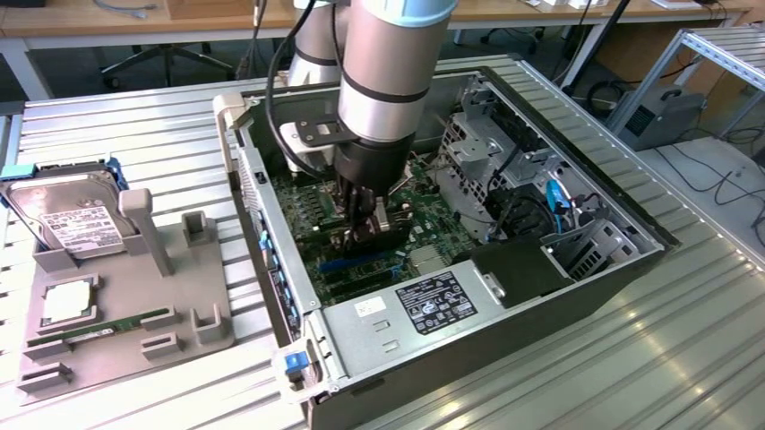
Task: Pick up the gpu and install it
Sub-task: 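Insert the gpu into the slot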
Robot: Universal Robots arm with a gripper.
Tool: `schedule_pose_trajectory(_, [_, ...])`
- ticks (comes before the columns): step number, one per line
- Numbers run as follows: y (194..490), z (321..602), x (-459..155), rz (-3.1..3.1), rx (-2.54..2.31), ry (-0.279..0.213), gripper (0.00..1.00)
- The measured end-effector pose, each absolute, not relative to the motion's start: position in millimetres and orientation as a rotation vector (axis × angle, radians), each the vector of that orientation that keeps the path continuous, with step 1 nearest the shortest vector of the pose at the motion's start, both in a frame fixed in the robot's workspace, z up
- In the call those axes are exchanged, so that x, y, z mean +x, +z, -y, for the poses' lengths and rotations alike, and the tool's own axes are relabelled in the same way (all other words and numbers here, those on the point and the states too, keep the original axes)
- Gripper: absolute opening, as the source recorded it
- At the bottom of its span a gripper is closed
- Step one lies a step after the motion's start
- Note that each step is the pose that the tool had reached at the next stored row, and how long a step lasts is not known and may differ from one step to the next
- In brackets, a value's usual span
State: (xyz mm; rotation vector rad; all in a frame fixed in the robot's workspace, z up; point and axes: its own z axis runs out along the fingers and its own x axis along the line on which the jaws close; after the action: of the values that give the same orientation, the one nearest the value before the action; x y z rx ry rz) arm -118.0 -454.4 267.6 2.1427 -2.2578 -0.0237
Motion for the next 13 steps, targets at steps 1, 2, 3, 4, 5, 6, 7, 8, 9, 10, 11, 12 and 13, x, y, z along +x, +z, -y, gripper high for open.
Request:
schedule_pose_trajectory(1, [267.2, 454.5, -118.4, 2.258, 2.143, -0.024, 0.27])
schedule_pose_trajectory(2, [266.8, 454.5, -118.5, 2.258, 2.143, -0.024, 0.27])
schedule_pose_trajectory(3, [266.3, 454.4, -118.5, 2.258, 2.143, -0.024, 0.27])
schedule_pose_trajectory(4, [265.3, 454.5, -118.7, 2.258, 2.143, -0.023, 0.27])
schedule_pose_trajectory(5, [264.7, 454.5, -118.7, 2.258, 2.142, -0.023, 0.27])
schedule_pose_trajectory(6, [264.3, 454.5, -118.7, 2.258, 2.143, -0.023, 0.27])
schedule_pose_trajectory(7, [264.2, 454.5, -118.7, 2.257, 2.142, -0.023, 0.27])
schedule_pose_trajectory(8, [264.1, 454.5, -118.7, 2.257, 2.142, -0.023, 0.27])
schedule_pose_trajectory(9, [264.1, 454.5, -118.7, 2.257, 2.142, -0.023, 0.27])
schedule_pose_trajectory(10, [264.0, 454.5, -118.7, 2.258, 2.142, -0.023, 0.27])
schedule_pose_trajectory(11, [264.0, 454.5, -118.7, 2.258, 2.143, -0.023, 0.27])
schedule_pose_trajectory(12, [264.0, 454.5, -118.7, 2.258, 2.143, -0.023, 0.27])
schedule_pose_trajectory(13, [264.0, 454.5, -118.8, 2.258, 2.143, -0.023, 0.27])
